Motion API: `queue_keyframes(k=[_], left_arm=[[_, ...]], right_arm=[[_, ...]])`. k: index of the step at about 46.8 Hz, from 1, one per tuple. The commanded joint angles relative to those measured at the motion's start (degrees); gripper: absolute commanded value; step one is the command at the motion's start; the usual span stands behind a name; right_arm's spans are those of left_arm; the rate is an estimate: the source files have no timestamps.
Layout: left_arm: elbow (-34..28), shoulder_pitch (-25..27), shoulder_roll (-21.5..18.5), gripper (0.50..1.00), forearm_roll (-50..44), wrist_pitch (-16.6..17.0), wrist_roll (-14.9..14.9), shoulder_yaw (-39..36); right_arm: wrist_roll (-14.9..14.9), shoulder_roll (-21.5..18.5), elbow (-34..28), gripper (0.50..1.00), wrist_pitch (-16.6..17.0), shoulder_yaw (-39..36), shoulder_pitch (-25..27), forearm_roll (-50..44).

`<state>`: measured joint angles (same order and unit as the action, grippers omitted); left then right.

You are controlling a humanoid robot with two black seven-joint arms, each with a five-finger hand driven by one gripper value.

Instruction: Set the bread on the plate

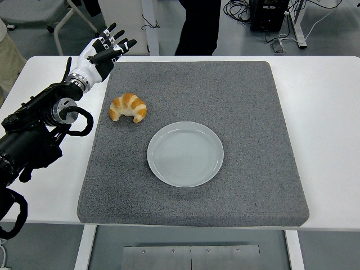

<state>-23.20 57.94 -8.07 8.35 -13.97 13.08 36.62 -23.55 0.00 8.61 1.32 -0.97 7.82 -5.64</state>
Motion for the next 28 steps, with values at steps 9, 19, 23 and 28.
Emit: queue_keyframes(k=[9, 19, 23, 28], left_arm=[[0.0, -0.55, -0.02, 0.977, 0.0, -0.01, 0.1, -0.32], [0.0, -0.46, -0.28, 0.977, -0.08, -0.01, 0.01, 0.03], [0.0, -0.46, -0.28, 0.977, -0.08, -0.01, 0.1, 0.29], [0.0, -0.37, -0.28, 0.977, -0.08, -0.01, 0.19, 0.38]], right_arm=[[0.0, 0.0, 0.0, 1.0, 0.0, 0.0, 0.0, 0.01], [0.0, 0.0, 0.0, 1.0, 0.0, 0.0, 0.0, 0.01], [0.0, 0.0, 0.0, 1.0, 0.0, 0.0, 0.0, 0.01], [0.0, 0.0, 0.0, 1.0, 0.0, 0.0, 0.0, 0.01]])
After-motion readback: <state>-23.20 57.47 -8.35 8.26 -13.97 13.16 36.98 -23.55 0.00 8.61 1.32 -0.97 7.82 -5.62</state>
